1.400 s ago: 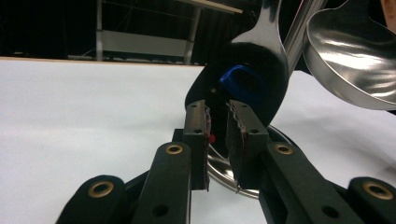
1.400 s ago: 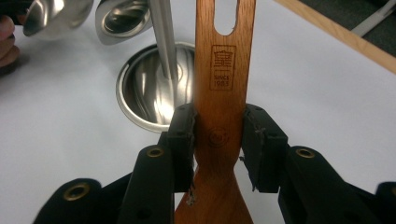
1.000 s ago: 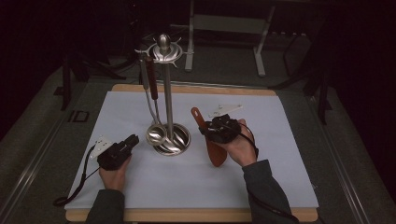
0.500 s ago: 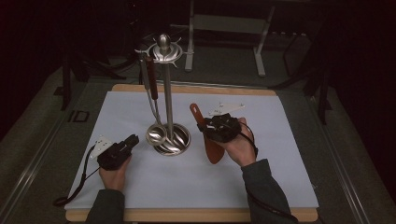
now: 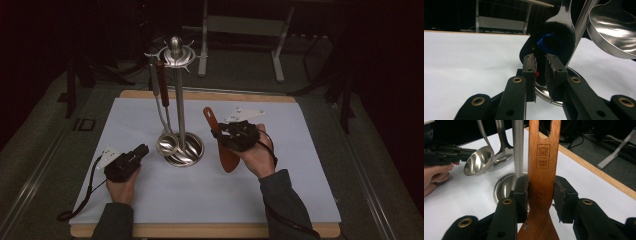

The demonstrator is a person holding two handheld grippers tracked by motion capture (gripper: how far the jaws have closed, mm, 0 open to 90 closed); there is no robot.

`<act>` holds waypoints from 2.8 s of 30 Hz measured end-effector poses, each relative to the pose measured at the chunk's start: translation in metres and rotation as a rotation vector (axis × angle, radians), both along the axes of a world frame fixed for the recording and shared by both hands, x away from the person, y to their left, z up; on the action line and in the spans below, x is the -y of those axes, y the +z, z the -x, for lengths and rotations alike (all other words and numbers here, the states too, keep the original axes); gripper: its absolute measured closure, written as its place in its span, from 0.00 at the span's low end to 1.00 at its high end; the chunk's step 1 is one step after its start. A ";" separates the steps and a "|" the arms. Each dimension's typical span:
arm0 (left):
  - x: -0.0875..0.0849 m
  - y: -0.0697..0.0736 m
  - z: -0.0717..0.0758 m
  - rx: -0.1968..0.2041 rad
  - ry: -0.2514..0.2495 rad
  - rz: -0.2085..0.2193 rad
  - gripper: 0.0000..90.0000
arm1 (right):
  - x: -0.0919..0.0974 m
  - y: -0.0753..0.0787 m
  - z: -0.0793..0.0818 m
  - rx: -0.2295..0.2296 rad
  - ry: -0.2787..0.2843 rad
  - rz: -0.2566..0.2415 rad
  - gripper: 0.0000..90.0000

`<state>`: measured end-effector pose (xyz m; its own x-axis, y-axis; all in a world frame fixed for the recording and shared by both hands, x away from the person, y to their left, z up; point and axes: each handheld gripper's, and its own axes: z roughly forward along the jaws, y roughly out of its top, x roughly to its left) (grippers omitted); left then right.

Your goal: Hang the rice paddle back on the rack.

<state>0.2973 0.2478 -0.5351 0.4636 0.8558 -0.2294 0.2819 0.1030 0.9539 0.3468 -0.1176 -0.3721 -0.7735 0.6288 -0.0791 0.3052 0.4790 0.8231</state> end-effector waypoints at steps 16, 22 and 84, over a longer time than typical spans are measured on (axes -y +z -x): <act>0.000 0.000 0.000 -0.002 0.000 0.002 0.87 | -0.004 0.008 0.004 0.024 0.006 -0.022 0.74; 0.000 0.000 0.000 -0.002 0.001 0.004 0.87 | -0.005 0.010 0.005 0.032 0.011 -0.029 0.74; 0.000 0.000 0.000 -0.002 -0.001 0.004 0.87 | -0.011 0.061 0.021 0.156 0.022 -0.134 0.74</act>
<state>0.2977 0.2480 -0.5353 0.4638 0.8547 -0.2333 0.2837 0.1062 0.9530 0.3253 -0.1070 -0.3109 -0.7723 0.6246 -0.1159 0.1593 0.3670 0.9165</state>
